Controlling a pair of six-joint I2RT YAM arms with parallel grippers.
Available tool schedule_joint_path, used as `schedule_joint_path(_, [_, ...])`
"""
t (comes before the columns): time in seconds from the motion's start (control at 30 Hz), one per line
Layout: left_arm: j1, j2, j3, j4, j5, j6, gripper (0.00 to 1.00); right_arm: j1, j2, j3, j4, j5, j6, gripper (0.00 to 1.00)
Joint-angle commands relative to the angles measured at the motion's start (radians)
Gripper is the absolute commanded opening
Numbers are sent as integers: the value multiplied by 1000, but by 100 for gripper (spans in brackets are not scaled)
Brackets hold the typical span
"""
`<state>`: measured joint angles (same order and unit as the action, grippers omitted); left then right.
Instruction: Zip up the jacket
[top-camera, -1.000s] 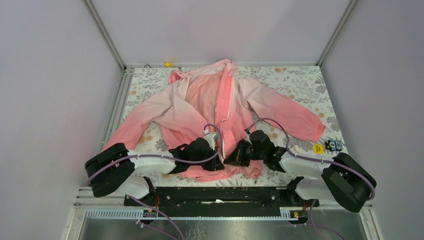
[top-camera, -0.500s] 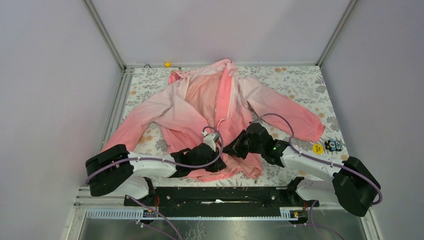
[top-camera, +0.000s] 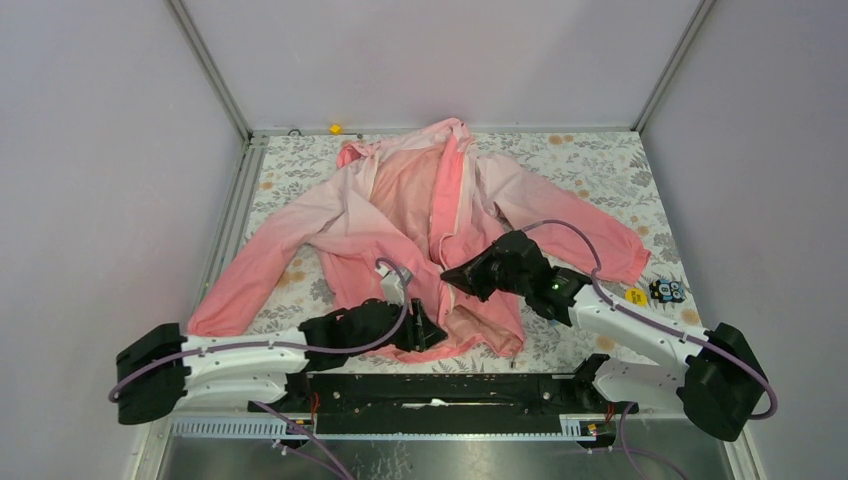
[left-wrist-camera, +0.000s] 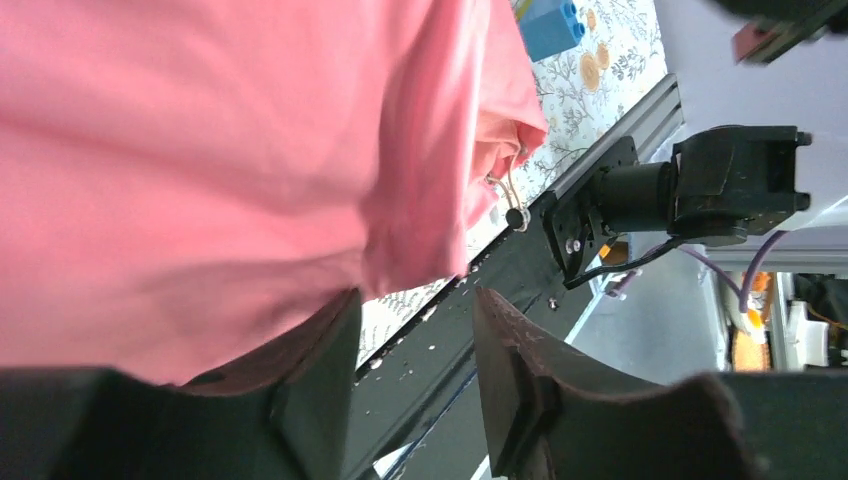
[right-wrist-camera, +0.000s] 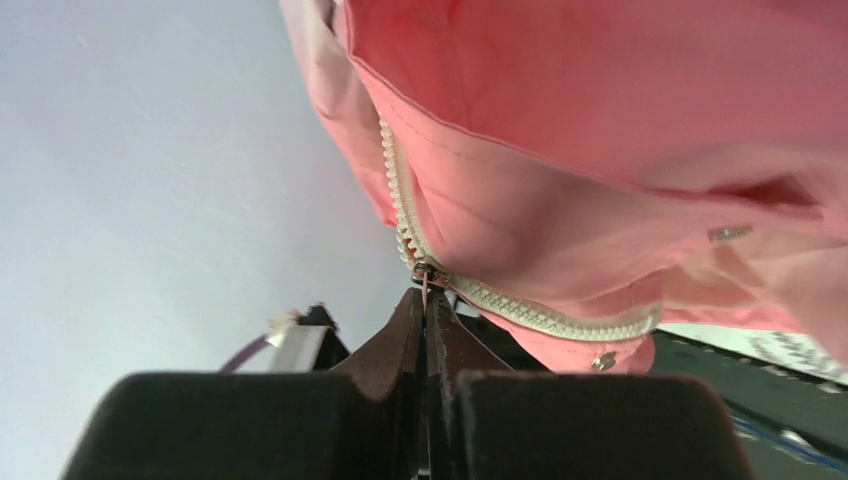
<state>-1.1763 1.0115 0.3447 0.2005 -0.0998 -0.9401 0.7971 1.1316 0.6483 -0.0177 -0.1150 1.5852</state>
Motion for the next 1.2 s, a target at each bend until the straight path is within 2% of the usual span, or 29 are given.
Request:
schedule_joint_path(0.0, [-14, -96, 19, -105, -118, 7, 55, 27, -13, 117, -53, 95, 151, 0])
schedule_joint_path(0.13, [-14, -84, 89, -86, -198, 49, 66, 53, 18, 130, -88, 107, 236, 0])
schedule_joint_path(0.17, [-15, -70, 103, -77, -217, 52, 71, 60, 27, 145, -104, 108, 236, 0])
schedule_joint_path(0.2, [-17, -57, 118, -68, -235, 55, 85, 68, 33, 164, -124, 109, 231, 0])
schedule_joint_path(0.23, [-20, -42, 134, -64, -257, 58, 87, 75, 39, 179, -136, 110, 232, 0])
schedule_joint_path(0.37, [-32, 1, 175, -20, -310, 84, 87, 86, 49, 203, -159, 110, 257, 0])
schedule_joint_path(0.5, [-32, 59, 212, -13, -322, 65, 70, 90, 35, 190, -139, 110, 277, 0])
schedule_joint_path(0.57, [-33, 73, 212, -13, -325, 40, 64, 91, 30, 192, -142, 127, 277, 0])
schedule_joint_path(0.77, [-34, 62, 173, -14, -345, -22, 38, 91, 41, 240, -221, 149, 275, 0])
schedule_joint_path(0.97, [-41, 28, 56, 15, -268, -98, 21, 91, 75, 263, -216, 169, 294, 0])
schedule_joint_path(1.17, [-83, -1, -37, -26, -174, -181, 1, 91, 191, 382, -306, 98, 292, 0])
